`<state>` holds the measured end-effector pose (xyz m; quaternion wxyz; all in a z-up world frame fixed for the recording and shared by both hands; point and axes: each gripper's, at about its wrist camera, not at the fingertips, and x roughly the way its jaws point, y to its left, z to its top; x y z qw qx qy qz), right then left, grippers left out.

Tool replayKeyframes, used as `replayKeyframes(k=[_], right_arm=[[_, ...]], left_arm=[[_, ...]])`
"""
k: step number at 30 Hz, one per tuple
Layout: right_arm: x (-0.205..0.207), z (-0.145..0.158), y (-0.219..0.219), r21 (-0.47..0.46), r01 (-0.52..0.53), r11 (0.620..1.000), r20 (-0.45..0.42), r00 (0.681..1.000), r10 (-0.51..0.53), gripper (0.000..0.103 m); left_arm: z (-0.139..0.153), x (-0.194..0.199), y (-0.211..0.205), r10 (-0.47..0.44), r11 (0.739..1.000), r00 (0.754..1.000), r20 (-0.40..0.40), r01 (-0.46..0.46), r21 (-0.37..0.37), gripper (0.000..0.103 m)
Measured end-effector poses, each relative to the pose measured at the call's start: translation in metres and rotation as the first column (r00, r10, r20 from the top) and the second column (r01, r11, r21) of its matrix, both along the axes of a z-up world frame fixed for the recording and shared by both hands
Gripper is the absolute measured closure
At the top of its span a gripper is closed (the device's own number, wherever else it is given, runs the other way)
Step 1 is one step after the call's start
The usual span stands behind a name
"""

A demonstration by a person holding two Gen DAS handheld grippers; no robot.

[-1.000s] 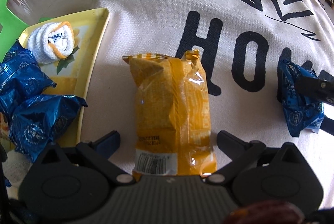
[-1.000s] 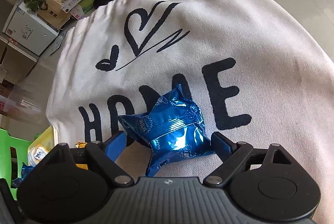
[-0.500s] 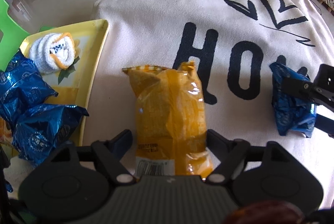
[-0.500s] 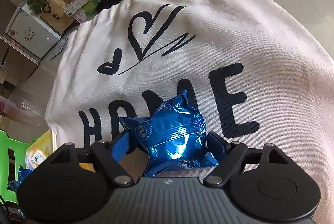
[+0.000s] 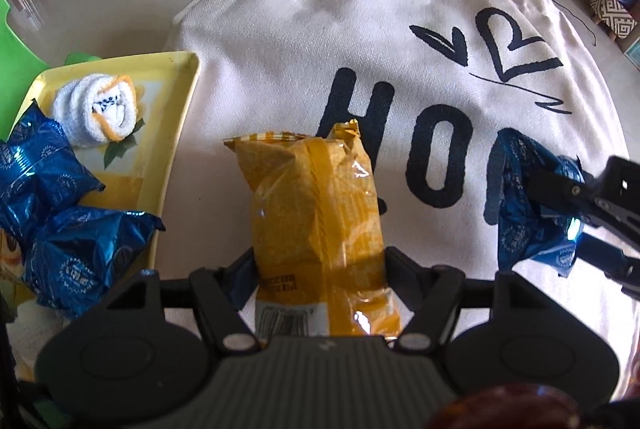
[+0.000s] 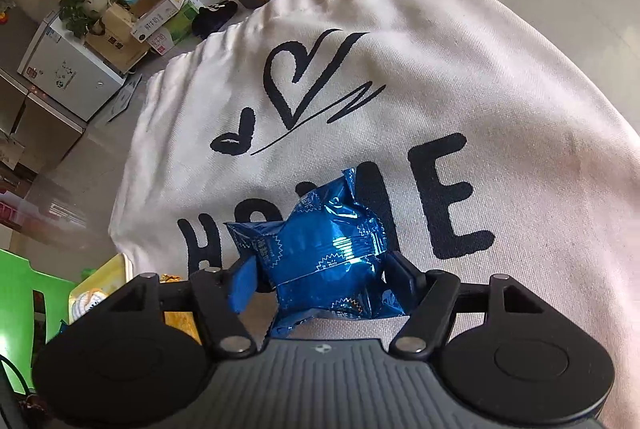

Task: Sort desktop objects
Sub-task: 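Carry the bread packet (left tool) and blue packet (right tool) to the tray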

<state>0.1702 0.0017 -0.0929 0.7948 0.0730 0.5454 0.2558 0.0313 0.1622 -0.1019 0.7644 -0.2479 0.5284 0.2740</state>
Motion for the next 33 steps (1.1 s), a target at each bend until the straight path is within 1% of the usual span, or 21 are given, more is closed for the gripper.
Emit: replayKeyframes(k=[2, 4, 6, 7, 8, 9, 10, 12, 14, 17, 18, 20, 25, 33], right_arm=[[-0.003, 0.003, -0.004, -0.012, 0.016, 1.0, -0.002, 1.0, -0.016, 0.035], [-0.007, 0.008, -0.011, -0.002, 0.041, 0.999, -0.004, 0.999, -0.041, 0.035], [-0.01, 0.014, -0.015, 0.015, 0.054, 0.998, 0.002, 0.999, -0.054, 0.035], [-0.013, 0.018, -0.017, 0.02, 0.059, 0.998, 0.01, 0.998, -0.059, 0.035], [-0.016, 0.023, -0.019, 0.023, 0.063, 0.998, 0.02, 0.998, -0.064, 0.035], [-0.02, 0.027, -0.021, 0.027, 0.066, 0.997, 0.03, 0.997, -0.067, 0.035], [-0.024, 0.031, -0.022, 0.033, 0.068, 0.997, 0.04, 0.997, -0.069, 0.035], [-0.033, 0.04, -0.025, 0.038, 0.068, 0.997, 0.061, 0.996, -0.07, 0.035], [-0.042, 0.047, -0.028, 0.041, 0.068, 0.997, 0.082, 0.994, -0.071, 0.035], [-0.056, 0.053, -0.036, 0.074, 0.087, 0.993, 0.067, 0.994, -0.092, 0.035], [-0.061, 0.054, -0.038, 0.083, 0.093, 0.992, 0.06, 0.993, -0.098, 0.035], [-0.07, 0.055, -0.04, 0.09, 0.101, 0.991, 0.054, 0.993, -0.106, 0.035], [-0.089, 0.058, -0.034, 0.094, 0.082, 0.992, 0.039, 0.995, -0.086, 0.035], [-0.118, 0.065, -0.02, 0.102, 0.042, 0.994, 0.048, 0.998, -0.047, 0.035]], left_arm=[[0.008, 0.001, -0.002, -0.002, 1.0, 1.0, 0.008, 0.002, -0.002, 0.036], [0.013, 0.0, -0.004, -0.008, 1.0, 1.0, 0.016, 0.008, 0.006, 0.036], [0.014, 0.015, -0.003, -0.011, 1.0, 1.0, 0.025, 0.011, 0.004, 0.036], [0.018, -0.003, 0.002, -0.012, 1.0, 1.0, 0.029, 0.012, 0.005, 0.036], [0.022, -0.004, 0.001, -0.013, 1.0, 0.999, 0.032, 0.013, 0.009, 0.036], [0.018, -0.002, 0.008, -0.015, 1.0, 0.999, 0.035, 0.015, 0.012, 0.036], [0.011, 0.011, 0.012, -0.017, 1.0, 0.999, 0.04, 0.017, 0.014, 0.036], [0.027, -0.001, 0.005, -0.022, 1.0, 0.998, 0.052, 0.021, 0.018, 0.036], [0.029, 0.001, 0.007, -0.028, 0.999, 0.998, 0.058, 0.026, 0.029, 0.036], [0.044, -0.011, 0.005, -0.03, 0.999, 0.997, 0.068, 0.027, 0.04, 0.036], [0.053, -0.022, 0.001, -0.028, 0.999, 0.997, 0.071, 0.026, 0.039, 0.036], [0.059, -0.029, 0.002, -0.025, 0.999, 0.997, 0.077, 0.022, 0.034, 0.036], [0.07, -0.038, 0.012, -0.014, 0.999, 0.996, 0.092, 0.01, 0.046, 0.036], [0.086, -0.055, 0.024, 0.001, 0.998, 0.993, 0.122, -0.009, 0.068, 0.036]])
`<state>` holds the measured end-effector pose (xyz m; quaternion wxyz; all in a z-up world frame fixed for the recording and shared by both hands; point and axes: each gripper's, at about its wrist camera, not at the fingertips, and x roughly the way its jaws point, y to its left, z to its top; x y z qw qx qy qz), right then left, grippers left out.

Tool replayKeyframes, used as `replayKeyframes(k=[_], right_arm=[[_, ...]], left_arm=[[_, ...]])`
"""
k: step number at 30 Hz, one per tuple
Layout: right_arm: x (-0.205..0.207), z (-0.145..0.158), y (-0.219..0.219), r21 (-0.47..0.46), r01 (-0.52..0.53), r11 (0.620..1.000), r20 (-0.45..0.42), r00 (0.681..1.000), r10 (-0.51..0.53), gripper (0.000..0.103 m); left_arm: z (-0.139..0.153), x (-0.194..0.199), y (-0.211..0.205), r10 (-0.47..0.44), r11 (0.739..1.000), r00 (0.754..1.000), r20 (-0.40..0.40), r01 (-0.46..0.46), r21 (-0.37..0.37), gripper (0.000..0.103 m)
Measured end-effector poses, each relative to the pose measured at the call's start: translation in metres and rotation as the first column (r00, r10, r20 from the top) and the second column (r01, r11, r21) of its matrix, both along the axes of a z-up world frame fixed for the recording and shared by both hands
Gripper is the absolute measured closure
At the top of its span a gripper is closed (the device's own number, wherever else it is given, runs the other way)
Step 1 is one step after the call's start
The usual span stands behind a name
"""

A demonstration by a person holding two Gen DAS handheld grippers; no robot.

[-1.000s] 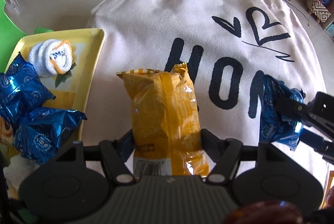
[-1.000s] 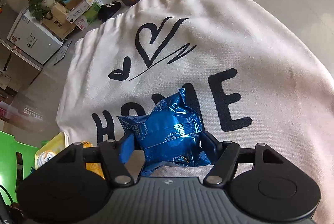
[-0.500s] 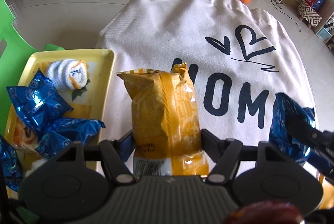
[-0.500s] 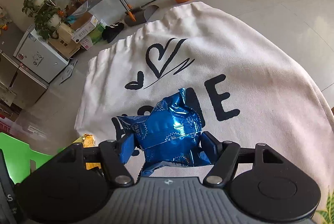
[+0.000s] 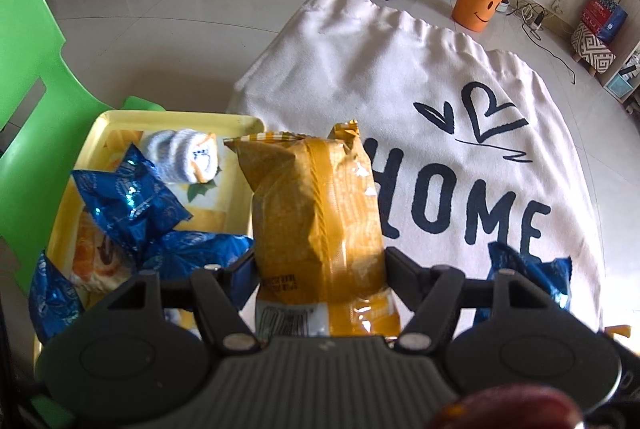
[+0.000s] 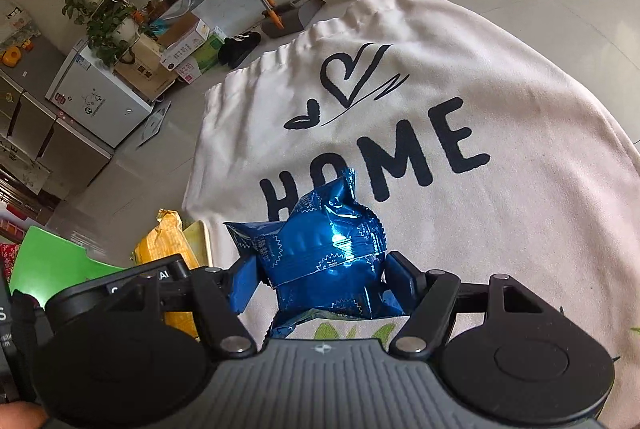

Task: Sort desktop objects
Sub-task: 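Carry the bread packet (left tool) and blue packet (right tool) to the tray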

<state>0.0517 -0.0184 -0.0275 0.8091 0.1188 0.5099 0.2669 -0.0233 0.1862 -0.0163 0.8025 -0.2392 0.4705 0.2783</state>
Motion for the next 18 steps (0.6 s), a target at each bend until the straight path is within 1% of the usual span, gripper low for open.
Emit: replayKeyframes(k=[3, 9, 14, 18], right_arm=[[-0.009, 0.002, 0.008, -0.001, -0.013, 1.0, 0.0, 1.0, 0.013, 0.035], [-0.029, 0.008, 0.029, 0.007, -0.05, 0.999, 0.007, 0.999, 0.05, 0.035], [-0.042, 0.008, 0.047, 0.023, -0.08, 0.997, -0.001, 0.997, 0.08, 0.035], [-0.051, 0.008, 0.058, 0.038, -0.106, 0.994, -0.008, 0.994, 0.106, 0.035]], left_arm=[[0.007, -0.013, 0.007, 0.02, 1.0, 1.0, 0.011, -0.02, 0.0, 0.036], [0.015, -0.022, 0.024, 0.041, 0.999, 0.999, 0.027, -0.042, 0.017, 0.036], [0.019, -0.031, 0.038, 0.061, 0.998, 0.998, 0.036, -0.061, 0.006, 0.036], [0.023, -0.042, 0.053, 0.086, 0.996, 0.996, 0.027, -0.087, 0.035, 0.036]])
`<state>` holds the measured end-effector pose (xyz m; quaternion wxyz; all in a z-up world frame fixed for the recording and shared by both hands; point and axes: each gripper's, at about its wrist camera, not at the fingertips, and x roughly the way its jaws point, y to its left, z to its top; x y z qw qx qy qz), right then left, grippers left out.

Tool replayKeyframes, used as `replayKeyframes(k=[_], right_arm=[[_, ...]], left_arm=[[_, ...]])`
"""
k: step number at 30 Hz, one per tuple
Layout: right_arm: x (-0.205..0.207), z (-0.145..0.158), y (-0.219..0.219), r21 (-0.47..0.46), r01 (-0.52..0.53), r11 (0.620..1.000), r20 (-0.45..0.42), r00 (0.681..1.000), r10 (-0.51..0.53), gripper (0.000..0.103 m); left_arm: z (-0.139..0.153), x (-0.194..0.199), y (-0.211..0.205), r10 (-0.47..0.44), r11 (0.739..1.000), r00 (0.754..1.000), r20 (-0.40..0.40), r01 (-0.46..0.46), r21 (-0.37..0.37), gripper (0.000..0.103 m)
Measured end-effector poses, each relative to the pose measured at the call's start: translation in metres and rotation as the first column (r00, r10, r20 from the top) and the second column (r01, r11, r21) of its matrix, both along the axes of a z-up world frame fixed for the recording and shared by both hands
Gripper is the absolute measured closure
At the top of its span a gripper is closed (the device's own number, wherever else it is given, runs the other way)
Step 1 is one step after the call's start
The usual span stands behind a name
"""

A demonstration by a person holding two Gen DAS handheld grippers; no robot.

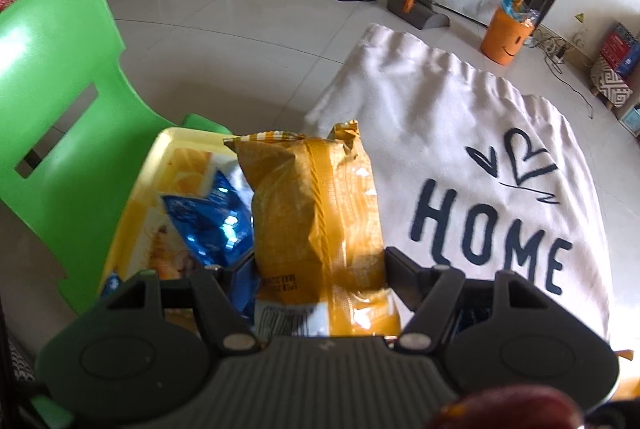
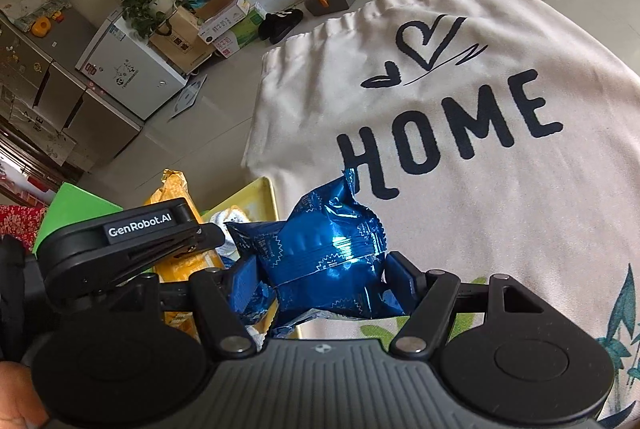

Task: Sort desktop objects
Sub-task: 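Carry the bread packet (left tool) and blue packet (right tool) to the tray, then open the left tool over the tray while the right tool drops the blue packet into it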

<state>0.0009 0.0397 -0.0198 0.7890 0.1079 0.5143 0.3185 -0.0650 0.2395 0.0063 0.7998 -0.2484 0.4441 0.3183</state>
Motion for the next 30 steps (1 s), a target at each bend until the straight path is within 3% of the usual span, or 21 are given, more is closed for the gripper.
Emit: replayKeyframes(k=[8, 11, 17, 19, 22, 30], right_arm=[[-0.013, -0.008, 0.023, 0.048, -0.045, 0.998, -0.049, 0.998, 0.047, 0.035], [-0.017, -0.012, 0.033, 0.07, -0.071, 0.995, -0.068, 0.995, 0.076, 0.035], [-0.016, -0.02, 0.05, 0.095, -0.074, 0.993, -0.088, 0.993, 0.083, 0.035], [-0.013, -0.019, 0.058, 0.097, -0.086, 0.992, -0.074, 0.993, 0.093, 0.035], [-0.01, -0.019, 0.067, 0.109, -0.107, 0.988, -0.06, 0.992, 0.114, 0.035], [0.007, -0.034, 0.103, 0.106, -0.127, 0.986, -0.056, 0.989, 0.134, 0.035]], left_arm=[[0.001, -0.028, 0.052, 0.166, 0.986, 0.986, -0.008, -0.166, 0.005, 0.036], [-0.002, -0.038, 0.069, 0.235, 0.971, 0.972, -0.002, -0.235, -0.038, 0.036], [-0.012, -0.05, 0.088, 0.296, 0.955, 0.955, -0.025, -0.297, -0.014, 0.036], [-0.02, -0.053, 0.094, 0.328, 0.944, 0.942, -0.067, -0.33, -0.011, 0.036], [-0.028, -0.061, 0.103, 0.37, 0.925, 0.927, -0.066, -0.374, -0.064, 0.036], [-0.046, -0.078, 0.123, 0.476, 0.87, 0.872, -0.111, -0.486, -0.086, 0.036]])
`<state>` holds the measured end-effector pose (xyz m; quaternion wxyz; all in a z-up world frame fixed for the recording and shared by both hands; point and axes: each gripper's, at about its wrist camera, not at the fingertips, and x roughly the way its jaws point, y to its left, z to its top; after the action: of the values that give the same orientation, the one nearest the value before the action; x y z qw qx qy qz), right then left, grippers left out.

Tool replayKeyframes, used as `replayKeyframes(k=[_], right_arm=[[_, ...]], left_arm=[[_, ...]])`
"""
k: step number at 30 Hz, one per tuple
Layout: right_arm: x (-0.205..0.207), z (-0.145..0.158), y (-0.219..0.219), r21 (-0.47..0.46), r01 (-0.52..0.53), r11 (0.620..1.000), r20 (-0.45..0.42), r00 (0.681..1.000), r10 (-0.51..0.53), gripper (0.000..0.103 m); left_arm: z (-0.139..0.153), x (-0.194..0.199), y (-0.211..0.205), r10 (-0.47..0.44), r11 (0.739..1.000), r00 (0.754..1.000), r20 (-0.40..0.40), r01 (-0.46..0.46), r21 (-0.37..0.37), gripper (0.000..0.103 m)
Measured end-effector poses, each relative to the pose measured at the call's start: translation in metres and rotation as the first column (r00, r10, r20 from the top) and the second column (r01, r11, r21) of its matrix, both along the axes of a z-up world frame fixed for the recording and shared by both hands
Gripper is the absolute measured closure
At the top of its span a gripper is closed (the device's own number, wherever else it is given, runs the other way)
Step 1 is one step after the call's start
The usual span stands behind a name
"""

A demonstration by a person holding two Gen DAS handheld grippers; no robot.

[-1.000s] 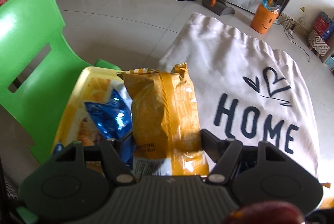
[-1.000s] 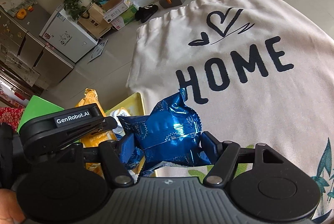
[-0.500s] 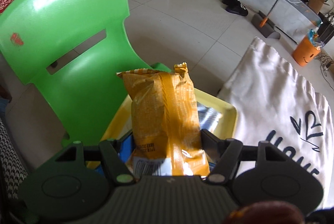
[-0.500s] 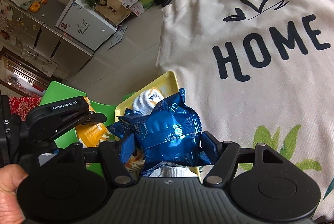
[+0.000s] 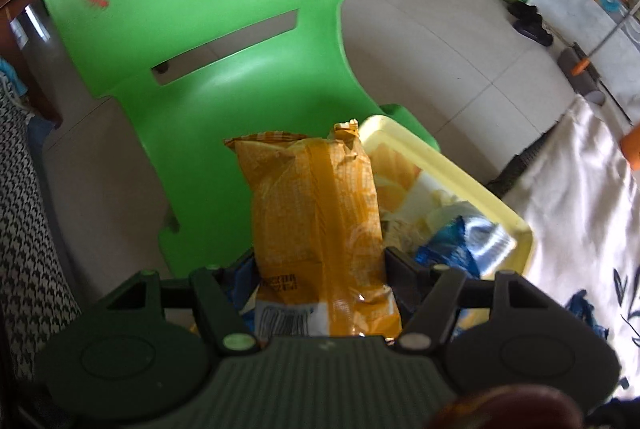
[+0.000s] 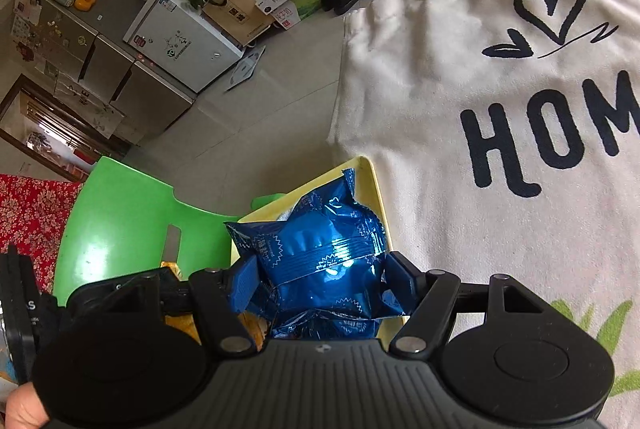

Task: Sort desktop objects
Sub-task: 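Open the left tool over the tray while the right tool drops the blue packet into it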

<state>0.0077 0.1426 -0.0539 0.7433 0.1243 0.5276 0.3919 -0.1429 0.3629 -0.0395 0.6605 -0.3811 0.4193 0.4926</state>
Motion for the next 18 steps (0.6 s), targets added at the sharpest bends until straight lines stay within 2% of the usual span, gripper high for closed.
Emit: replayKeyframes(k=[4, 6, 10, 13, 16, 18], right_arm=[[0.006, -0.012, 0.015, 0.005, -0.002, 1.0, -0.019, 1.0, 0.003, 0.035], [0.008, -0.019, 0.019, -0.011, 0.004, 1.0, -0.02, 1.0, -0.004, 0.035], [0.014, -0.028, 0.027, -0.006, 0.018, 1.0, -0.05, 0.999, -0.018, 0.035], [0.017, -0.033, 0.036, -0.014, 0.007, 1.0, -0.052, 0.999, -0.008, 0.035], [0.02, -0.038, 0.043, -0.012, 0.0, 1.0, -0.08, 0.997, -0.001, 0.032], [0.021, -0.039, 0.047, -0.012, -0.021, 1.0, -0.091, 0.996, 0.019, 0.03]], left_arm=[[-0.011, -0.006, 0.008, 0.053, 0.998, 0.999, -0.002, -0.053, -0.038, 0.036], [-0.015, -0.005, 0.009, 0.053, 0.998, 0.998, -0.02, -0.053, -0.026, 0.036], [-0.022, -0.006, 0.011, 0.07, 0.996, 0.997, -0.018, -0.071, -0.05, 0.036], [-0.024, -0.005, 0.009, 0.06, 0.996, 0.997, -0.04, -0.062, -0.06, 0.036], [-0.029, -0.005, 0.006, 0.052, 0.993, 0.998, -0.03, -0.055, -0.101, 0.035], [-0.028, -0.002, 0.001, 0.039, 0.995, 0.998, -0.048, -0.044, -0.095, 0.031]])
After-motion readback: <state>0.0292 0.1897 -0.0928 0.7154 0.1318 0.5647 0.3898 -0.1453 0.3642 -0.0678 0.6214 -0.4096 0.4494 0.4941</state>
